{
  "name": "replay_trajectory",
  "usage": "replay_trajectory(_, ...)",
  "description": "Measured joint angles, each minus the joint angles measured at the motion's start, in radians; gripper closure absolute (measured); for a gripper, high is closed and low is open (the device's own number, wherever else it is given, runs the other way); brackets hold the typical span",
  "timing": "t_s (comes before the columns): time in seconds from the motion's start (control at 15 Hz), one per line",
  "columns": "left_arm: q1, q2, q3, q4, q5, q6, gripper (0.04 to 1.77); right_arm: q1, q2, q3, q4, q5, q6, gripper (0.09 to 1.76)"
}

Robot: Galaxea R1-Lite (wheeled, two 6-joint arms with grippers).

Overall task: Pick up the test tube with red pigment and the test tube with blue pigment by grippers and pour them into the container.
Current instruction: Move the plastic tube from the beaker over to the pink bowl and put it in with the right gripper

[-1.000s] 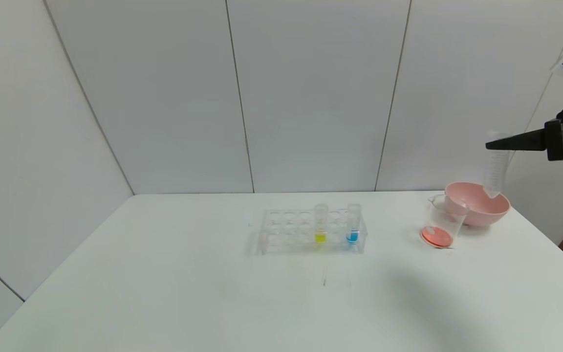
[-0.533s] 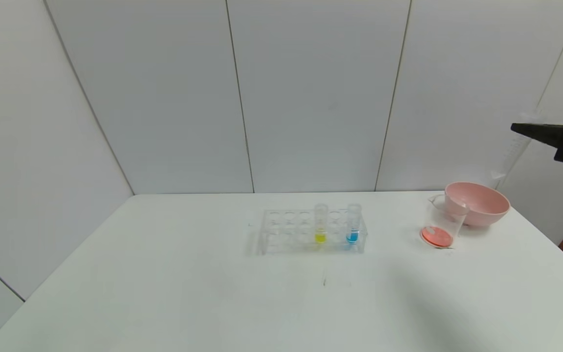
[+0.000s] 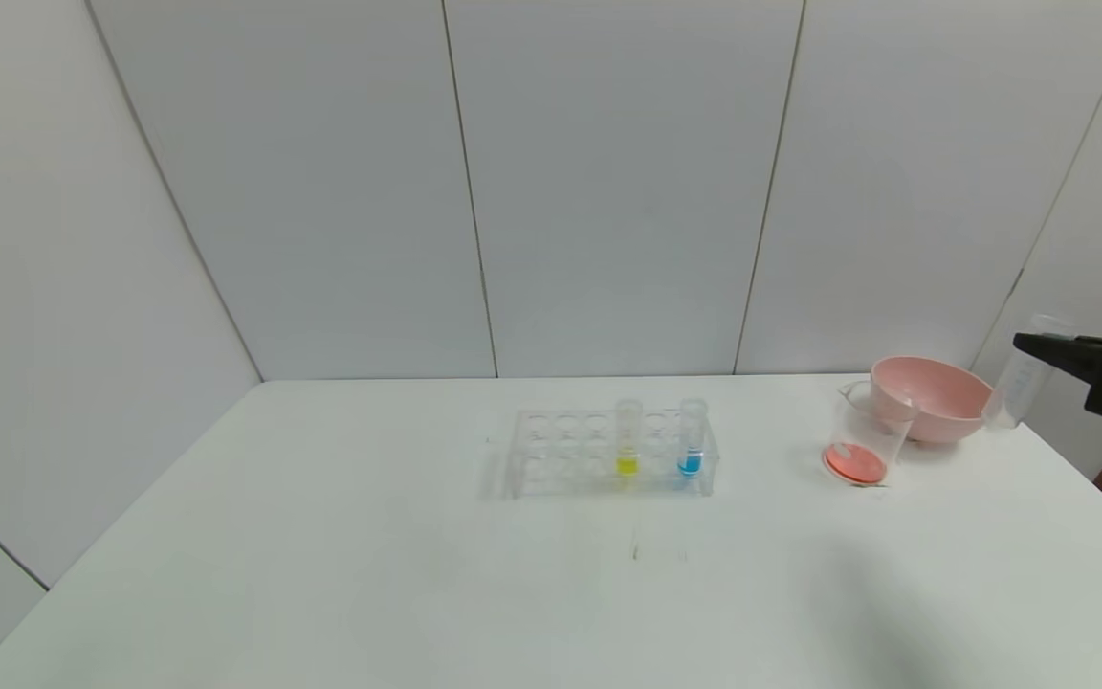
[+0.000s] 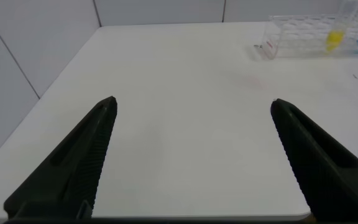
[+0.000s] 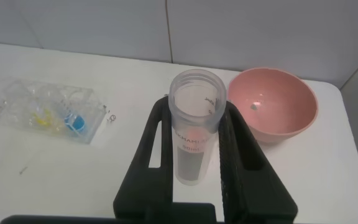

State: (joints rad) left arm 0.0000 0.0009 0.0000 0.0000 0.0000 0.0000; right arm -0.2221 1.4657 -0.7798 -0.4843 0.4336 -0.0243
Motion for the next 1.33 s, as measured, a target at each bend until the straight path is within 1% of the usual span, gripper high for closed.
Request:
replay_trajectory(0.13, 0.0, 0.0, 0.0, 0.0, 0.0, 0.0, 0.05, -0.014, 0.011, -0.002, 0.0, 0.0, -0.026, 1.36)
replay_trajectory(0.33, 0.0, 0.0, 0.0, 0.0, 0.0, 0.0, 0.05, -0.039, 0.073, -0.043, -0.013, -0.003, -0.046, 1.36)
replay_trajectory(0.4, 0.0, 0.0, 0.0, 0.0, 0.0, 0.0, 0.05, -0.049, 0.109, -0.063, -0.043, -0.002, -0.046, 1.36)
replay_trajectory(0.53, 0.0, 0.0, 0.0, 0.0, 0.0, 0.0, 0.05, -0.067, 0.208, -0.113, -0.156, -0.001, -0.043, 1.36)
replay_trajectory(0.6, 0.0, 0.0, 0.0, 0.0, 0.0, 0.0, 0.05, -0.073, 0.265, -0.147, -0.204, -0.002, -0.04, 1.36)
replay_trajectory(0.73, 0.0, 0.0, 0.0, 0.0, 0.0, 0.0, 0.05, -0.078, 0.384, -0.256, -0.242, -0.011, -0.036, 1.36)
replay_trajectory(0.87, 0.0, 0.0, 0.0, 0.0, 0.0, 0.0, 0.05, -0.073, 0.491, -0.371, -0.224, -0.052, -0.034, 1.36)
replay_trajectory(1.07, 0.0, 0.0, 0.0, 0.0, 0.0, 0.0, 0.05, -0.067, 0.629, -0.514, -0.207, -0.102, -0.034, 1.36)
replay_trajectory(1.2, 0.0, 0.0, 0.0, 0.0, 0.0, 0.0, 0.05, -0.073, 0.689, -0.567, -0.202, -0.107, -0.033, 1.36)
replay_trajectory(1.33, 0.0, 0.0, 0.0, 0.0, 0.0, 0.0, 0.05, -0.077, 0.723, -0.587, -0.203, -0.107, -0.034, 1.36)
